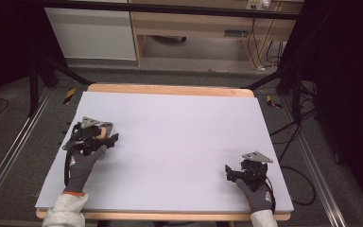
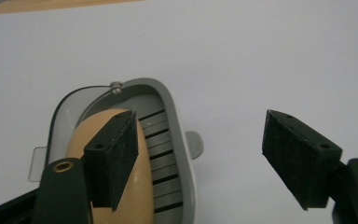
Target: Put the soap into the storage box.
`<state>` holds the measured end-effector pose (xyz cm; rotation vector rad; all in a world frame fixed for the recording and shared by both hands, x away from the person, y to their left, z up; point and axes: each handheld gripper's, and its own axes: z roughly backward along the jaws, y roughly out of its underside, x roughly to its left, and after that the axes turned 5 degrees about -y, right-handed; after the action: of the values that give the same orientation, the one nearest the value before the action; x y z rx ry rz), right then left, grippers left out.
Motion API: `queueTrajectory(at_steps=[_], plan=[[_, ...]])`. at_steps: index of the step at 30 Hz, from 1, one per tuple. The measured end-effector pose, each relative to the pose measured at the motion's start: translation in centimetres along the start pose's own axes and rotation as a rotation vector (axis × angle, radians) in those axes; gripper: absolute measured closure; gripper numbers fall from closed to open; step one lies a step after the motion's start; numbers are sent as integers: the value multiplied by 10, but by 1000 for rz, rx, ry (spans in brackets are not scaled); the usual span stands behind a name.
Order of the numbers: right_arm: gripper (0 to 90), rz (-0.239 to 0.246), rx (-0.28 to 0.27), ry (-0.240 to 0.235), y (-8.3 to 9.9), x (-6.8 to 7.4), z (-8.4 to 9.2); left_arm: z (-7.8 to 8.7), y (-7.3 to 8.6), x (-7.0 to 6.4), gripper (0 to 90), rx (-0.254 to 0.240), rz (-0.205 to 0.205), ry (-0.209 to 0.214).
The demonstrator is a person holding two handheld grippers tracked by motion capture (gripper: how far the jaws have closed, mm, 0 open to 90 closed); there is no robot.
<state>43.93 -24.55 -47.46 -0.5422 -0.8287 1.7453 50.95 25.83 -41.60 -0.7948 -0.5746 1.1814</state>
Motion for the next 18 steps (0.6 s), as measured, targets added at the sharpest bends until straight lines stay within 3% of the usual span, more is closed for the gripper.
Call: queueTrajectory(at_steps=[9, 18], plan=[[62, -9, -13, 10, 0, -3, 2, 7, 3, -22, 279, -14, -46, 79], [62, -19, -13, 14, 2, -8, 2, 10, 19, -37, 294, 8, -82, 109]])
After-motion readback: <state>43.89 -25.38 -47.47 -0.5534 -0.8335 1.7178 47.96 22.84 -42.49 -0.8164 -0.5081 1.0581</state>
